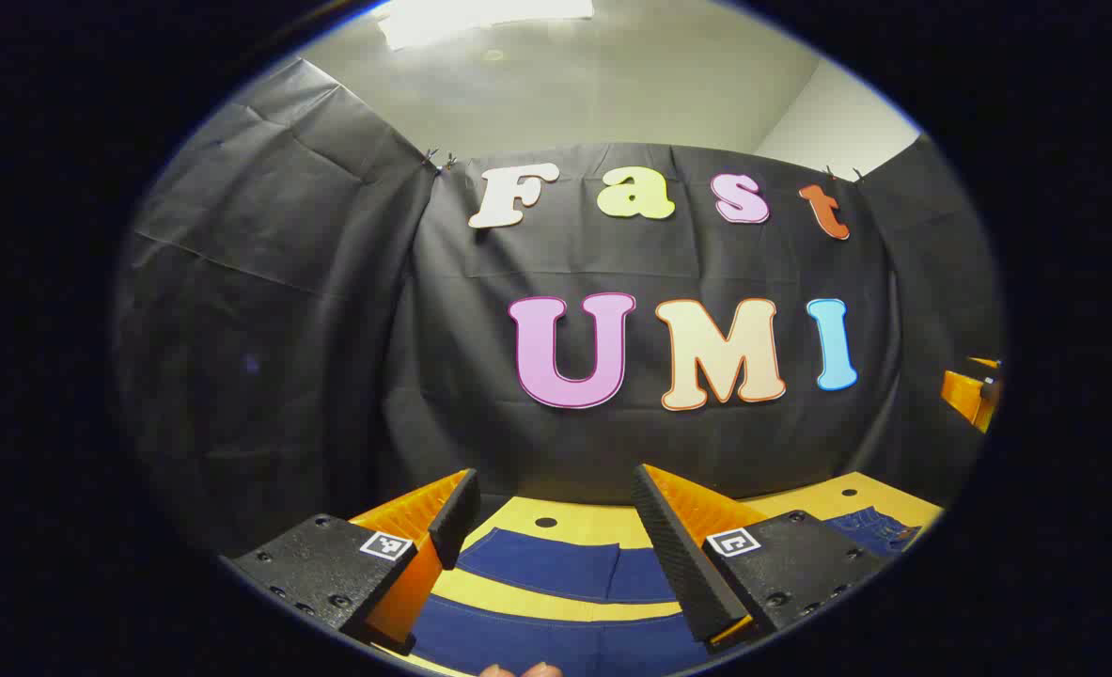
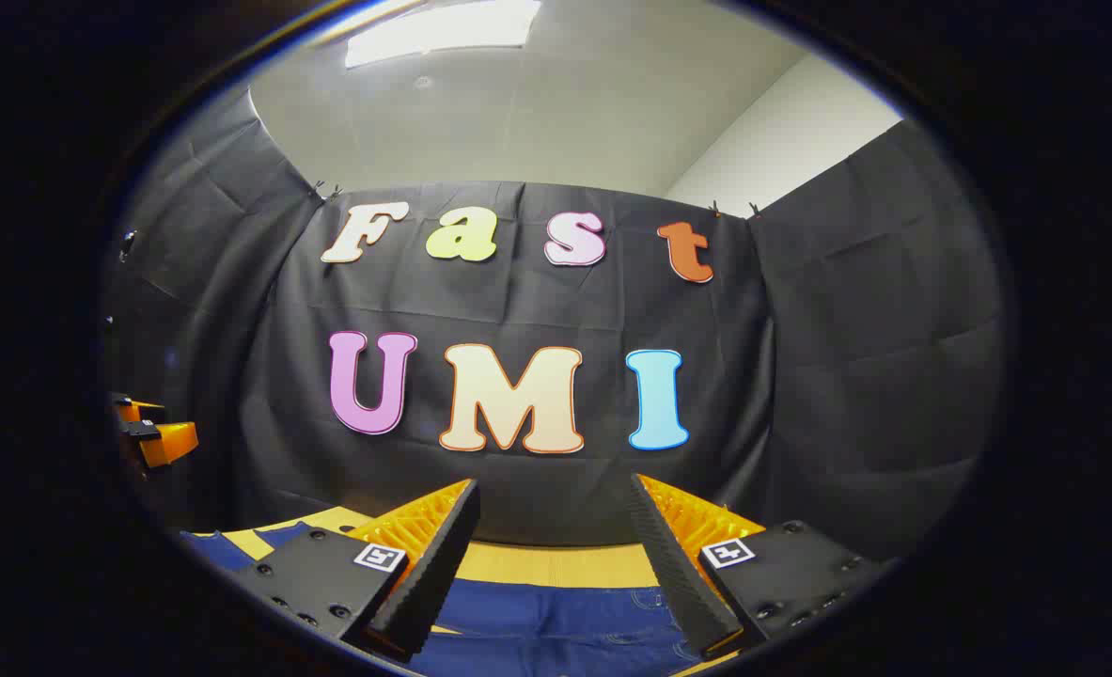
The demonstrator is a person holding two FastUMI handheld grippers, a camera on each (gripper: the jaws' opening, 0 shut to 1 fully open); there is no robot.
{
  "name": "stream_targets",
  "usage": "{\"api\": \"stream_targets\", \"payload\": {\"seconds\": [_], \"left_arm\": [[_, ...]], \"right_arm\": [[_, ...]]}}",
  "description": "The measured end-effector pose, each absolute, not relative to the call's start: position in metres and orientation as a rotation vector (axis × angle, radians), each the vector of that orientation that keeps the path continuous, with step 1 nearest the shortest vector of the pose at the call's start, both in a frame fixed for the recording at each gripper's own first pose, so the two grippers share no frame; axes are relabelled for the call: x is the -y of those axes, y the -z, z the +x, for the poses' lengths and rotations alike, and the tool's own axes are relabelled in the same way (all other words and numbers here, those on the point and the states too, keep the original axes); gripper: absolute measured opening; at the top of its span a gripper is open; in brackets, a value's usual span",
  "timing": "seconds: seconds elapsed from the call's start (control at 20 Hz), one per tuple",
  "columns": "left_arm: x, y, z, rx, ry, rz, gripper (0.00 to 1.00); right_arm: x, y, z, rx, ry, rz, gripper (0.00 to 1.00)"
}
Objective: Grasp the waist and the cuffs of the jeans and fold them to make the two legs overlap; first hold the waist and fold one-third of the jeans toward the cuffs, then hold the cuffs and fold the remaining one-third in the same direction to finish folding.
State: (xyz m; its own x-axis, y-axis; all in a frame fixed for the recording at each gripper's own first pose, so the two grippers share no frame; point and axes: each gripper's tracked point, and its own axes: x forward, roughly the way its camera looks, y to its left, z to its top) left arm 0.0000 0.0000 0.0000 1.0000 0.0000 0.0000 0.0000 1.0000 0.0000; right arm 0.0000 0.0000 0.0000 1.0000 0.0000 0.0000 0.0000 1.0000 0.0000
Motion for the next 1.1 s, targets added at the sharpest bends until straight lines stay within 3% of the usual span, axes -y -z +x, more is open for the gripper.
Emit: {"api": "stream_targets", "payload": {"seconds": [0.9,1.1], "left_arm": [[0.001,-0.001,0.004,0.006,0.0,0.024,0.97],[0.009,0.013,0.01,-0.037,0.068,0.104,1.0]], "right_arm": [[-0.007,-0.005,0.007,0.022,-0.021,-0.016,0.98],[-0.015,-0.001,0.007,0.011,-0.037,-0.023,0.98]]}}
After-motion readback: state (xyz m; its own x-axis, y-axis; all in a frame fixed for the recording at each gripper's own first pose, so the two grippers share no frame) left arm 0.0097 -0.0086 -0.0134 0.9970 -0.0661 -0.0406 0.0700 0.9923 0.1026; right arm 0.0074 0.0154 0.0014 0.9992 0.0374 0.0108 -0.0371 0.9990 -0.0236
